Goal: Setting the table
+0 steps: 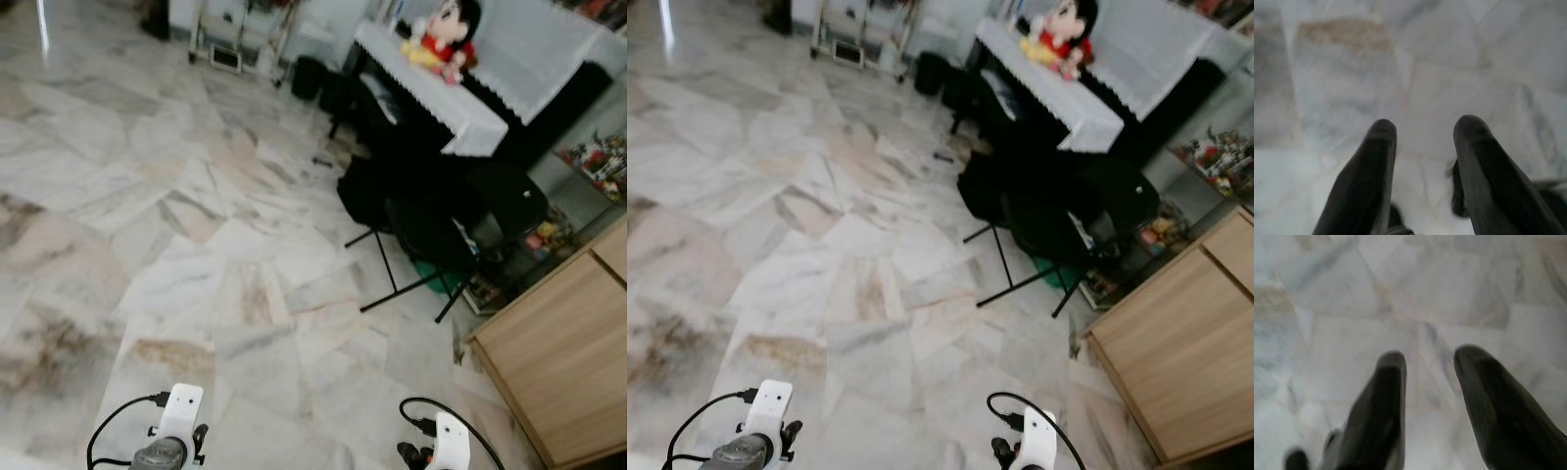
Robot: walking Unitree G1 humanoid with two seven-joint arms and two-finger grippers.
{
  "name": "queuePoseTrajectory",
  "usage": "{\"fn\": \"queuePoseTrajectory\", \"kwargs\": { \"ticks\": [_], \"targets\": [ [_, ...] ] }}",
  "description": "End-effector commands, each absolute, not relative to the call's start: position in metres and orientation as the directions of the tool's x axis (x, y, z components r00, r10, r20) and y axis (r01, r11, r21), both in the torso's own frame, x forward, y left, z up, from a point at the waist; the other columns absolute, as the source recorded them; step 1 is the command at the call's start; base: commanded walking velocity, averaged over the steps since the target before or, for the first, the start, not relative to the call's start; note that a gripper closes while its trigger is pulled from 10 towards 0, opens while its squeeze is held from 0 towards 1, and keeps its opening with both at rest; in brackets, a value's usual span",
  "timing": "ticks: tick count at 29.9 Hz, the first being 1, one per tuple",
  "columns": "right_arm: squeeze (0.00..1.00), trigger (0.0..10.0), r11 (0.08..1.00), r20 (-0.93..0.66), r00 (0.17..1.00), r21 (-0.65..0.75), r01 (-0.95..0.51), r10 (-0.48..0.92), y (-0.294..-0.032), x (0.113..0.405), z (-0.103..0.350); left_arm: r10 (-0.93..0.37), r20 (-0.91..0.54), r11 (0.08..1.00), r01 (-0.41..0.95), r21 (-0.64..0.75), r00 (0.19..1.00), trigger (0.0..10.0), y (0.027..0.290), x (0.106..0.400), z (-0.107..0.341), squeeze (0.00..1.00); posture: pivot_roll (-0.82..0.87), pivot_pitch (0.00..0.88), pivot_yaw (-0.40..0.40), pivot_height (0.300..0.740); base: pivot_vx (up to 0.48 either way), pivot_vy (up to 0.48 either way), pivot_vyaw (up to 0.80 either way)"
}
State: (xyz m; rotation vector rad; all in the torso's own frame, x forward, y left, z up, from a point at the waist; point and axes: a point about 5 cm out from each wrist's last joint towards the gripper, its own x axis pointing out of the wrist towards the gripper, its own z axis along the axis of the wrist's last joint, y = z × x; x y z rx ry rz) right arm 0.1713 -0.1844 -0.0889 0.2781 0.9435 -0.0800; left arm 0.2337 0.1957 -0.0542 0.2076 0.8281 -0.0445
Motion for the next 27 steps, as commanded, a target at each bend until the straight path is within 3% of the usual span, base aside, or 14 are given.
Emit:
{"fn": "queuePoseTrajectory", "kwargs": {
  "ticks": [1, 9, 10, 13, 17, 20, 22, 24, 27],
  "targets": [
    [0.0, 10.0, 0.964, -0.805, 0.591, 0.192, 0.185, 0.047, -0.187, 0.175, -0.087, 0.033, -0.76, 0.977, 0.137, 0.16, 0.649, 10.0, 0.193, 0.224, -0.061, 0.0, 0.48, 0.0, -0.4, 0.74, 0.0, 0.0, -0.77],
    [0.0, 10.0, 0.964, -0.783, 0.618, 0.214, 0.157, 0.073, -0.179, 0.187, -0.082, 0.028, -0.774, 0.973, 0.161, 0.167, 0.632, 10.0, 0.195, 0.218, -0.065, 0.0, 0.45, 0.0, -0.395, 0.74, 0.0, 0.0, -0.77],
    [0.0, 10.0, 0.964, -0.778, 0.624, 0.214, 0.157, 0.071, -0.178, 0.19, -0.081, 0.024, -0.772, 0.973, 0.163, 0.165, 0.635, 10.0, 0.194, 0.219, -0.064, 0.0, 0.38, 0.0, -0.343, 0.74, 0.0, 0.0, -0.77],
    [0.0, 10.0, 0.965, -0.77, 0.634, 0.211, 0.157, 0.066, -0.18, 0.195, -0.078, 0.017, -0.769, 0.973, 0.165, 0.158, 0.639, 10.0, 0.192, 0.221, -0.063, 0.0, 0.32, 0.0, -0.322, 0.74, 0.0, 0.0, -0.77],
    [0.0, 10.0, 0.95, -0.74, 0.672, 0.229, 0.212, 0.029, -0.181, 0.204, -0.073, 0.001, -0.776, 0.963, 0.208, 0.17, 0.631, 10.0, 0.194, 0.222, -0.062, 0.0, 0.21, 0.0, -0.21, 0.74, 0.0, 0.0, -0.77],
    [0.0, 10.0, 0.947, -0.733, 0.68, 0.233, 0.221, 0.022, -0.18, 0.205, -0.072, 0.003, -0.774, 0.961, 0.213, 0.178, 0.634, 10.0, 0.197, 0.224, -0.061, 0.0, 0.19, 0.0, -0.186, 0.74, 0.0, 0.0, -0.76],
    [0.0, 10.0, 0.937, -0.727, 0.687, 0.247, 0.245, 0.012, -0.176, 0.203, -0.073, 0.007, -0.767, 0.959, 0.213, 0.187, 0.642, 10.0, 0.203, 0.229, -0.056, 0.0, 0.13, 0.0, -0.095, 0.74, 0.0, 0.0, -0.76],
    [0.0, 10.0, 0.936, -0.727, 0.686, 0.249, 0.251, 0.01, -0.175, 0.202, -0.074, 0.005, -0.766, 0.957, 0.219, 0.19, 0.643, 10.0, 0.204, 0.23, -0.055, 0.0, 0.13, 0.0, -0.095, 0.74, 0.0, 0.0, -0.76],
    [0.0, 10.0, 0.929, -0.743, 0.669, 0.25, 0.272, 0.004, -0.17, 0.187, -0.082, -0.001, -0.765, 0.949, 0.241, 0.202, 0.644, 10.0, 0.206, 0.235, -0.052, 0.0, 0.09, 0.0, -0.031, 0.74, 0.0, 0.0, -0.76]
  ]
}}
